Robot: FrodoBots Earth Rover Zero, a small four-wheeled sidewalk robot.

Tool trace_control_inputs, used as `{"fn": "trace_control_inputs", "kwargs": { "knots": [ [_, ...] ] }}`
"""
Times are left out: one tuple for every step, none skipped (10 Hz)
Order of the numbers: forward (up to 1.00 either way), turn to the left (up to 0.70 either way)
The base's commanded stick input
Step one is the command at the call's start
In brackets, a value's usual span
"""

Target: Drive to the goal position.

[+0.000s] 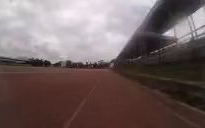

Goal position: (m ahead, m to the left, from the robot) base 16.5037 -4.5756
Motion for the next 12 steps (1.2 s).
{"fn": "trace_control_inputs", "kwargs": {
  "knots": [
    [0.85, -0.14],
    [0.85, -0.03],
    [0.85, 0.00],
    [0.85, 0.00],
    [0.85, 0.00],
    [0.85, 0.00],
    [0.85, 0.00],
    [0.85, 0.00],
    [0.85, 0.00],
    [0.85, 0.00],
    [0.85, 0.00],
    [0.85, 0.00]
  ]
}}
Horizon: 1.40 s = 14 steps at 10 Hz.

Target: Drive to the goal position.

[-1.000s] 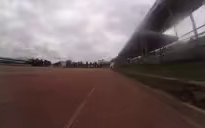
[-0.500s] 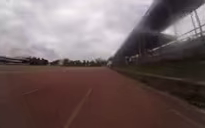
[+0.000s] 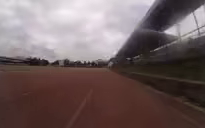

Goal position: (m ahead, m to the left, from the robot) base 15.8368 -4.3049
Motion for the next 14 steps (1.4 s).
{"fn": "trace_control_inputs", "kwargs": {
  "knots": [
    [0.85, 0.00],
    [0.85, 0.00],
    [0.85, 0.00],
    [0.85, 0.00],
    [0.85, 0.00],
    [0.85, 0.00],
    [0.85, 0.00],
    [0.85, 0.00],
    [0.85, -0.20],
    [0.85, -0.20],
    [0.85, -0.20],
    [0.85, -0.20],
    [0.85, -0.20],
    [0.85, -0.10]
  ]
}}
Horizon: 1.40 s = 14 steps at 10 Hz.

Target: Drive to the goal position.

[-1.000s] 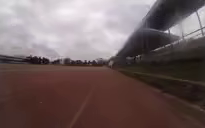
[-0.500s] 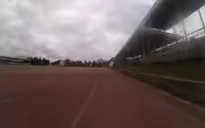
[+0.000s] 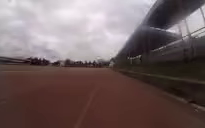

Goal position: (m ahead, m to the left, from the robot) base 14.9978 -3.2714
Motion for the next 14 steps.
{"fn": "trace_control_inputs", "kwargs": {
  "knots": [
    [0.85, 0.00],
    [0.85, 0.00],
    [0.85, 0.00],
    [0.85, 0.00],
    [0.85, 0.00],
    [0.85, 0.00],
    [0.85, 0.00],
    [0.85, 0.00],
    [0.85, 0.00],
    [0.85, 0.00],
    [0.85, 0.00],
    [0.85, 0.00],
    [0.85, 0.00],
    [0.85, 0.00]
  ]
}}
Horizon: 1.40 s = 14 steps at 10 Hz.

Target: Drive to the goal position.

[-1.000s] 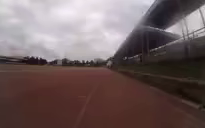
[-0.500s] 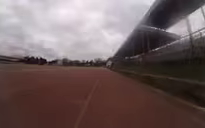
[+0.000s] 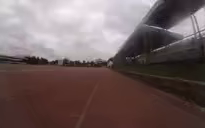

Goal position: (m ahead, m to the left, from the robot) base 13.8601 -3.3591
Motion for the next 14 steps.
{"fn": "trace_control_inputs", "kwargs": {
  "knots": [
    [0.85, 0.00],
    [0.85, 0.00],
    [0.85, 0.00],
    [0.85, 0.00],
    [0.85, 0.00],
    [0.85, 0.00],
    [0.85, 0.00],
    [0.85, 0.00],
    [0.85, 0.00],
    [0.85, 0.00],
    [0.85, 0.00],
    [0.85, 0.00],
    [0.85, 0.00],
    [0.85, 0.00]
  ]
}}
